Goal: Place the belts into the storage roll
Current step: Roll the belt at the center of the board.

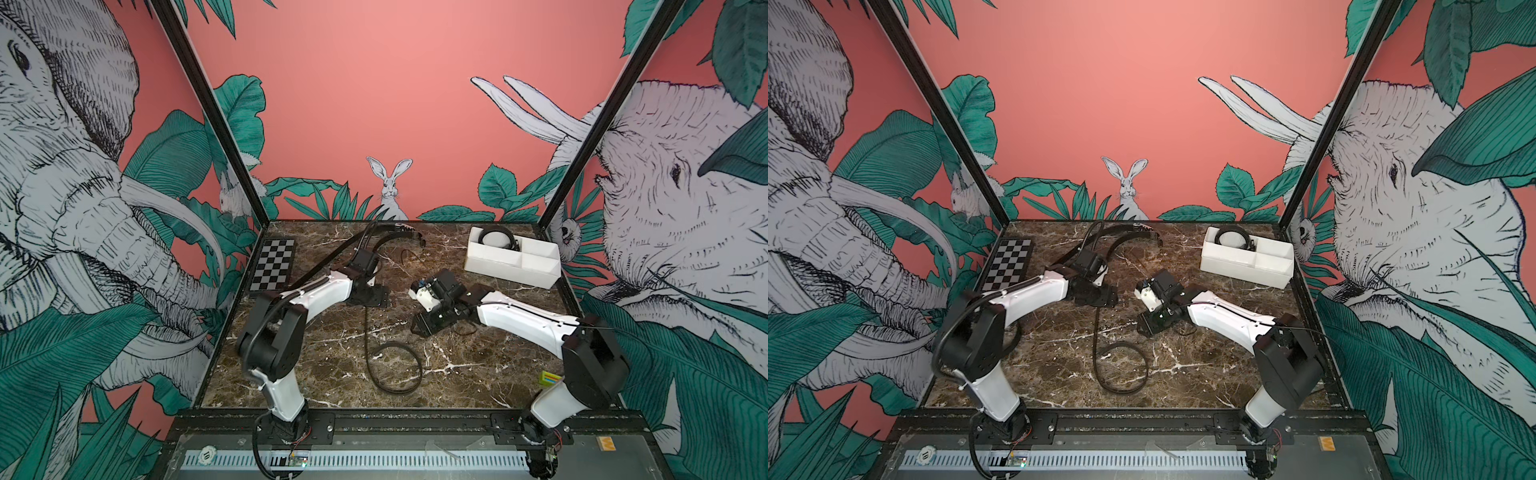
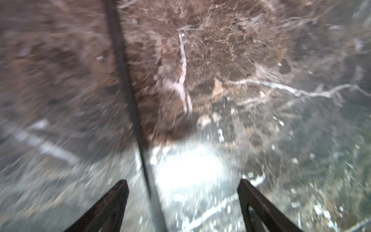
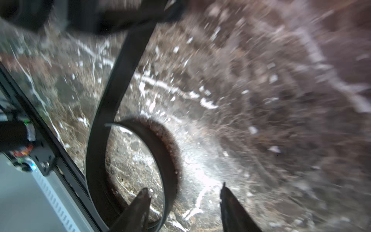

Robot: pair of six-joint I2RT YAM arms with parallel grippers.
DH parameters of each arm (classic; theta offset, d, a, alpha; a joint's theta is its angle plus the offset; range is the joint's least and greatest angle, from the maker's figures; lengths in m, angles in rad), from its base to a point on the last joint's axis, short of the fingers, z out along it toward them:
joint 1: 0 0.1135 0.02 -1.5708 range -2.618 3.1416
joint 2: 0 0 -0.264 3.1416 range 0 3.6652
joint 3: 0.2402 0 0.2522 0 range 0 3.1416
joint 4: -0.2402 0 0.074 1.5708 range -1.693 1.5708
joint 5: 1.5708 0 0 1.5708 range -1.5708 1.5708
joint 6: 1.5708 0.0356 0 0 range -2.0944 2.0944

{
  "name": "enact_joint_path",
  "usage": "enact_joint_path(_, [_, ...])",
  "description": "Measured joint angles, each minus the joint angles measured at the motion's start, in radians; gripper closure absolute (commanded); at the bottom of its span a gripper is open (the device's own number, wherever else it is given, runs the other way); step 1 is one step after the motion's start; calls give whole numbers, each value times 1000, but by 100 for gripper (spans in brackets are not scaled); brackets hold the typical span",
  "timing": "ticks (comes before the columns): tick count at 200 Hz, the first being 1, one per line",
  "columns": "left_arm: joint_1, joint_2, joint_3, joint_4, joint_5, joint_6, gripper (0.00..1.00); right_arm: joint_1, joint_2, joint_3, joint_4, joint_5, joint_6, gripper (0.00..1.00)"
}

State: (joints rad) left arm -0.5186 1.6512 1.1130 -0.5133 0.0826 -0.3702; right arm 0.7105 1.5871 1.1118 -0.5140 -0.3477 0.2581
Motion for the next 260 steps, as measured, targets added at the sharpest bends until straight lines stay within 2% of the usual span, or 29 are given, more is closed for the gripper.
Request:
enact_joint_path(33, [-47, -215, -138, -17, -35, -19, 11, -23, 71, 126, -14, 26, 29, 33])
enact_joint_path(66, [-142, -279, -249, -56, -39, -60, 15, -21, 229, 290, 2, 46, 74, 29])
enact_joint_path(108, [-167, -410, -407, -80, -14, -151, 15, 7, 416, 497, 20, 70, 103, 22])
enact_joint_path(151, [-221, -443, -462, -58, 33, -207, 15, 60, 615, 738, 6, 103, 105, 15])
enact_joint_path(172, [-267, -435, -465, -49, 58, -224, 18, 74, 715, 853, -19, 122, 102, 15])
enact_joint_path(187, [-291, -414, -465, -34, 68, -237, 24, 81, 784, 927, -45, 141, 100, 17])
enact_joint_path(220, [-306, -335, -465, -34, 62, -247, 37, 80, 897, 1032, -101, 188, 97, 31])
enact_joint_path(260, [-304, -257, -431, -53, -21, -270, 58, 69, 911, 1062, -134, 226, 89, 48])
